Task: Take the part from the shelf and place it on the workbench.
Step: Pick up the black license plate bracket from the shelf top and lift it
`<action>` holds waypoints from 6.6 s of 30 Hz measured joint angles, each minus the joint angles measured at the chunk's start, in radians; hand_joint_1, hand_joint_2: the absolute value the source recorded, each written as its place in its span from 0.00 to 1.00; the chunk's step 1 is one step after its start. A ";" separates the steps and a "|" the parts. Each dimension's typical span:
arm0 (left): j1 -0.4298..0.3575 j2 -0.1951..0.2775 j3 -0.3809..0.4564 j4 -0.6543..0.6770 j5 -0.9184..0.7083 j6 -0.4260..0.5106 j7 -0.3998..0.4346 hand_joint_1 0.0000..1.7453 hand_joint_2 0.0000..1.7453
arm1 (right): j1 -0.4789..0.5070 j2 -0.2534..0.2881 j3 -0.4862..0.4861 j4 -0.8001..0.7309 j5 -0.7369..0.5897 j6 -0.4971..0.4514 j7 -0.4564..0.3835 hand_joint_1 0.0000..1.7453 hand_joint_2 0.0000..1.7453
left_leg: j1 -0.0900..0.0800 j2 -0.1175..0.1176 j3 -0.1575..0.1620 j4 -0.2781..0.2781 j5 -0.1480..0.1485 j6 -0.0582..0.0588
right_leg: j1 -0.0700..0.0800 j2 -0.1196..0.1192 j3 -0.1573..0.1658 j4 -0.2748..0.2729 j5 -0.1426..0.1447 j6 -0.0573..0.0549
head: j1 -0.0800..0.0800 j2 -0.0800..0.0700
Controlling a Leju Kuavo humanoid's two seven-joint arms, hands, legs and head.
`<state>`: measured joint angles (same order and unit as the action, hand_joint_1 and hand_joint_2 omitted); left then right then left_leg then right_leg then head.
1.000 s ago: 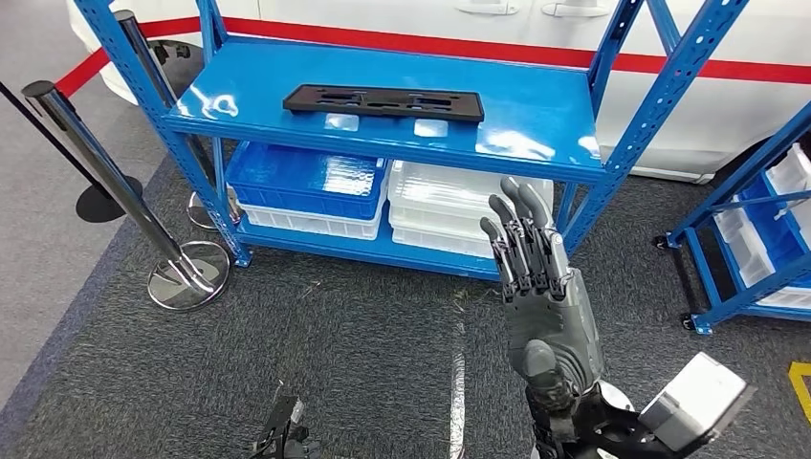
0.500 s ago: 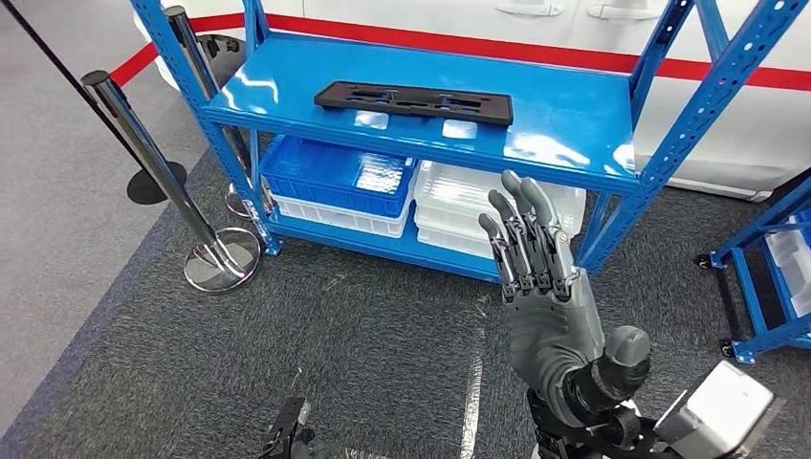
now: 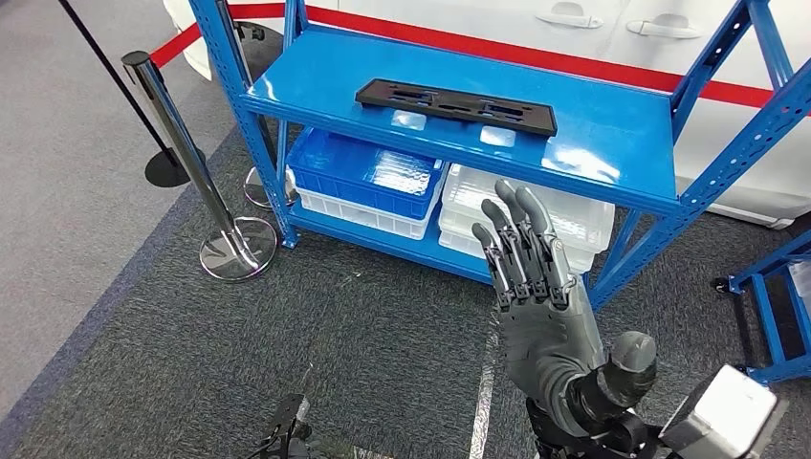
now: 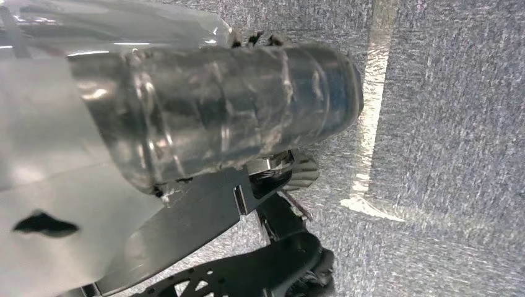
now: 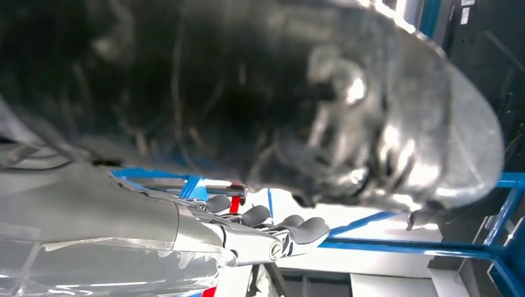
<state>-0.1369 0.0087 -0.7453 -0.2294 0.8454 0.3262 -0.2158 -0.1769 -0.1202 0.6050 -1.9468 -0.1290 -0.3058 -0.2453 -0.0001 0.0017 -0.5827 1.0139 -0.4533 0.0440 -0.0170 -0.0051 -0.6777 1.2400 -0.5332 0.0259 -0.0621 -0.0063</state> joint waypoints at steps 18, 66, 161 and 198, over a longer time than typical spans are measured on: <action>0.000 -0.005 -0.005 0.000 0.003 -0.010 0.011 0.00 0.00 | -0.001 0.000 0.000 -0.007 -0.013 0.015 0.000 0.00 0.00 | 0.011 -0.006 -0.029 0.045 0.000 -0.054 | -0.003 0.002 0.111 -0.214 0.065 -0.023 | -0.011 0.000; 0.022 0.002 -0.056 0.000 -0.008 -0.021 0.061 0.00 0.00 | 0.007 0.003 0.022 0.035 -0.050 0.035 -0.001 0.00 0.00 | 0.007 -0.013 0.054 -0.004 -0.057 -0.029 | -0.004 0.006 0.056 -0.192 0.099 -0.001 | 0.005 0.000; -0.049 -0.010 -0.128 0.002 -0.061 -0.028 0.141 0.00 0.00 | -0.365 0.108 0.214 0.667 0.382 0.020 0.345 0.00 1.00 | -0.008 -0.014 -0.044 0.011 0.019 -0.021 | 0.016 0.007 0.096 -0.219 0.067 -0.040 | 0.005 0.000; -0.090 -0.028 -0.159 0.002 -0.138 -0.065 0.201 0.00 0.00 | -0.627 0.240 0.320 1.274 0.793 -0.003 0.463 0.00 1.00 | 0.014 -0.007 -0.136 0.224 -0.100 -0.064 | 0.004 0.006 0.069 -0.224 0.098 -0.041 | -0.006 0.000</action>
<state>-0.2270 -0.0191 -0.9038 -0.2274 0.7072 0.2617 -0.0149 -0.8042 0.1200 0.9252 -0.6729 0.6637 -0.3085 0.2176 0.0136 -0.0057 -0.7182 1.2383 -0.5530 -0.0200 -0.0130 0.0010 -0.6087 1.0164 -0.4355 -0.0150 -0.0686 -0.0065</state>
